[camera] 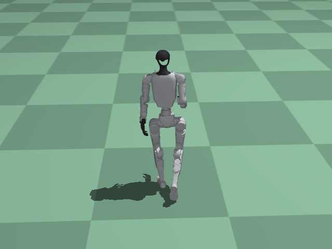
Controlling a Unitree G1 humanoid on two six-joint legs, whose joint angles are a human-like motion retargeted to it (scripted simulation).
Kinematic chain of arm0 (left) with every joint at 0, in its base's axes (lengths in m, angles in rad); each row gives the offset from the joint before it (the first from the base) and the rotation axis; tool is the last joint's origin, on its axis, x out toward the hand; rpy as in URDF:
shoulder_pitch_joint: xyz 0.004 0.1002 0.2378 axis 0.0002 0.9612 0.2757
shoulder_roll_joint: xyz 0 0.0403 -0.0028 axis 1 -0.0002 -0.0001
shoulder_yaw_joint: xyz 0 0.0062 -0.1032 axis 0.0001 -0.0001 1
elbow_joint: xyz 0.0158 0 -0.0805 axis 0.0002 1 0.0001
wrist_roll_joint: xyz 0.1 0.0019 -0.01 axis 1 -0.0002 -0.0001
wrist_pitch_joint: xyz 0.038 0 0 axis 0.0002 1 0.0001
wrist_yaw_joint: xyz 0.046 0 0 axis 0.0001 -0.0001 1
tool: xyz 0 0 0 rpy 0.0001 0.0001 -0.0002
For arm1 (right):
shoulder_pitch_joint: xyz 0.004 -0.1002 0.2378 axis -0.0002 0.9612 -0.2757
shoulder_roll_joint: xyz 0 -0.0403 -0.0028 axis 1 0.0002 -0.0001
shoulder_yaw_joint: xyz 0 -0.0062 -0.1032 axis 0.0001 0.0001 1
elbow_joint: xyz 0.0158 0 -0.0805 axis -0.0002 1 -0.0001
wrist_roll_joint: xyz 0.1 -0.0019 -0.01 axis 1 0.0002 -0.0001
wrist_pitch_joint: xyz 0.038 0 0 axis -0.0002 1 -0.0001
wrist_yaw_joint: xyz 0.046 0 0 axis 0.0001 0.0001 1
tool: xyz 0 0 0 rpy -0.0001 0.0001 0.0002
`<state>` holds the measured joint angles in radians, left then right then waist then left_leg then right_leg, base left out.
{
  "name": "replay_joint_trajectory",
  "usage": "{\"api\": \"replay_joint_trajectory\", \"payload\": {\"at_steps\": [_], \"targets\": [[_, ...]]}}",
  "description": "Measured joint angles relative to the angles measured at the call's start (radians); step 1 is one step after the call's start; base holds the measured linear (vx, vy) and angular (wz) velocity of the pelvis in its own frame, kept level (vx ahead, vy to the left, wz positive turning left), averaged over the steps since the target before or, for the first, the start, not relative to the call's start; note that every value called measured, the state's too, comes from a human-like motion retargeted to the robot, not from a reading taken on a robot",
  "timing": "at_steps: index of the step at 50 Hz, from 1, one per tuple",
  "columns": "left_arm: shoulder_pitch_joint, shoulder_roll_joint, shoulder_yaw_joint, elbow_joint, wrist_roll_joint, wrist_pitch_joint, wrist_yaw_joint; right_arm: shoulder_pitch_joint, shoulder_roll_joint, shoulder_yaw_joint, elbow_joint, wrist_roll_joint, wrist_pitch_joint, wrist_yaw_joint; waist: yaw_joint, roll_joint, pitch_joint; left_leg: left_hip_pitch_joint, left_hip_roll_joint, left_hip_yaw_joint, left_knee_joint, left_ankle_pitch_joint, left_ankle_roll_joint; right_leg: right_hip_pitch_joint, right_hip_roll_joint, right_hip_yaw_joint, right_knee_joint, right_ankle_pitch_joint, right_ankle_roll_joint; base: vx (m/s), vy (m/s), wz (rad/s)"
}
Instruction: Walk run
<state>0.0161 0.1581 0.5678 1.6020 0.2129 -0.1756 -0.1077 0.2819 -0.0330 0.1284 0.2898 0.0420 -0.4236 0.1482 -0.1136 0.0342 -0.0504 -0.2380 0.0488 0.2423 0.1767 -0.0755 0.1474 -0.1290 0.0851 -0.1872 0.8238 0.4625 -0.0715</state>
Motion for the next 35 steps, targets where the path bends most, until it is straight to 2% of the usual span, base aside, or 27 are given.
{"api": "replay_joint_trajectory", "payload": {"at_steps": [2, 4, 7, 12, 15, 17, 19, 20, 22, 25, 27, 28, 30, 33, 35], "targets": [[-0.101, 0.032, -0.002, -0.038, -0.035, 0.003, -0.044, -0.016, -0.006, -0.011, -0.005, -0.012, 0.001, 0.028, -0.010, 0.005, 0.002, 0.040, -0.013, -0.002, -0.008, -0.021, -0.002, -0.085, 0.017, 0.042, 0.018, -0.103, 0.006, 0.76, -0.05, 0.19], [-0.184, 0.057, -0.026, -0.092, -0.059, -0.013, -0.080, -0.018, -0.013, -0.020, -0.018, -0.015, -0.004, 0.042, -0.061, 0.019, 0.004, 0.089, -0.035, -0.049, -0.038, -0.031, 0.001, -0.158, 0.017, 0.055, -0.011, -0.200, 0.039, 0.87, -0.07, 1.20], [-0.284, 0.091, -0.079, -0.187, -0.089, -0.037, -0.126, -0.019, -0.025, -0.026, -0.039, -0.010, -0.011, 0.053, -0.153, 0.033, 0.002, 0.160, -0.086, -0.124, -0.082, -0.049, 0.020, -0.251, -0.051, 0.032, -0.147, -0.331, 0.066, 0.78, -0.10, 1.33], [-0.379, 0.149, -0.137, -0.336, -0.095, -0.076, -0.198, -0.010, -0.018, -0.030, -0.055, -0.001, -0.003, 0.040, -0.245, -0.008, 0.005, 0.300, -0.178, -0.179, -0.118, -0.112, 0.031, -0.311, -0.214, -0.017, -0.561, -0.370, 0.140, 0.86, -0.23, 0.68], [-0.387, 0.164, -0.150, -0.410, -0.094, -0.108, -0.195, -0.005, 0.004, -0.025, -0.046, 0.007, 0.011, -0.004, -0.262, -0.009, 0.014, 0.378, -0.185, -0.186, -0.128, -0.149, 0.016, -0.354, -0.204, 0.048, -0.754, -0.413, 0.182, 0.91, -0.35, 0.09], [-0.366, 0.156, -0.157, -0.435, -0.091, -0.136, -0.179, 0.001, 0.016, -0.023, -0.034, 0.014, 0.021, -0.030, -0.255, 0.003, 0.005, 0.404, -0.175, -0.177, -0.117, -0.164, 0.000, -0.370, -0.195, 0.044, -0.803, -0.412, 0.161, 0.66, -0.25, -0.10], [-0.328, 0.136, -0.163, -0.431, -0.080, -0.165, -0.166, 0.011, 0.025, -0.028, -0.024, 0.016, 0.030, -0.040, -0.270, 0.010, -0.006, 0.426, -0.170, -0.186, -0.089, -0.149, -0.022, -0.363, -0.193, 0.017, -0.753, -0.395, 0.111, 1.00, -0.48, 0.33], [-0.305, 0.125, -0.165, -0.421, -0.071, -0.177, -0.160, 0.015, 0.028, -0.030, -0.021, 0.014, 0.036, -0.042, -0.276, 0.010, -0.013, 0.434, -0.169, -0.186, -0.072, -0.127, -0.038, -0.360, -0.197, -0.005, -0.715, -0.399, 0.094, 1.04, -0.53, 0.68], [-0.246, 0.099, -0.171, -0.362, -0.028, -0.183, -0.163, 0.033, 0.034, -0.039, -0.018, 0.008, 0.039, -0.039, -0.316, 0.014, -0.031, 0.444, -0.152, -0.211, -0.007, -0.005, -0.085, -0.336, -0.221, -0.067, -0.677, -0.321, 0.108, 1.05, -0.58, 0.86], [-0.134, 0.056, -0.176, -0.219, 0.101, -0.140, -0.167, 0.044, 0.031, -0.045, -0.007, 0.022, 0.052, -0.034, -0.317, 0.024, -0.043, 0.411, -0.109, -0.186, 0.182, 0.302, -0.157, -0.290, -0.185, 0.051, -0.613, -0.388, 0.067, 1.11, -0.63, 0.17], [-0.057, 0.033, -0.192, -0.096, 0.181, -0.073, -0.127, 0.030, 0.017, -0.042, -0.005, 0.032, 0.066, -0.033, -0.301, -0.004, -0.040, 0.339, -0.091, -0.138, 0.400, 0.441, -0.172, -0.213, -0.204, 0.020, -0.629, -0.425, 0.052, 0.84, -0.44, -0.33], [-0.025, 0.032, -0.197, -0.036, 0.212, -0.031, -0.110, 0.015, 0.009, -0.038, -0.006, 0.031, 0.067, -0.032, -0.302, -0.025, -0.038, 0.299, -0.084, -0.114, 0.500, 0.511, -0.159, -0.179, -0.219, -0.013, -0.646, -0.428, 0.046, 0.86, -0.49, -0.48], [0.044, 0.022, -0.191, 0.067, 0.281, 0.049, -0.089, -0.024, -0.005, -0.035, -0.008, 0.025, 0.067, -0.032, -0.280, -0.060, -0.039, 0.225, -0.081, -0.068, 0.626, 0.504, -0.137, -0.130, -0.204, 0.020, -0.671, -0.449, 0.030, 0.71, -0.39, -0.63], [0.189, -0.042, -0.162, 0.098, 0.376, 0.137, -0.094, -0.084, -0.023, -0.047, -0.016, 0.011, 0.063, -0.026, -0.266, -0.064, -0.013, 0.095, -0.079, -0.102, 0.727, 0.344, -0.152, -0.060, -0.147, 0.074, -0.708, -0.472, 0.014, 0.68, -0.28, -0.53], [0.284, -0.091, -0.125, 0.098, 0.431, 0.157, -0.122, -0.111, -0.039, -0.043, -0.032, 0.005, 0.049, -0.024, -0.219, -0.086, 0.003, 0.017, -0.076, -0.073, 0.724, 0.263, -0.147, -0.016, -0.137, 0.070, -0.734, -0.478, 0.006, 0.92, -0.35, -1.23]]}}
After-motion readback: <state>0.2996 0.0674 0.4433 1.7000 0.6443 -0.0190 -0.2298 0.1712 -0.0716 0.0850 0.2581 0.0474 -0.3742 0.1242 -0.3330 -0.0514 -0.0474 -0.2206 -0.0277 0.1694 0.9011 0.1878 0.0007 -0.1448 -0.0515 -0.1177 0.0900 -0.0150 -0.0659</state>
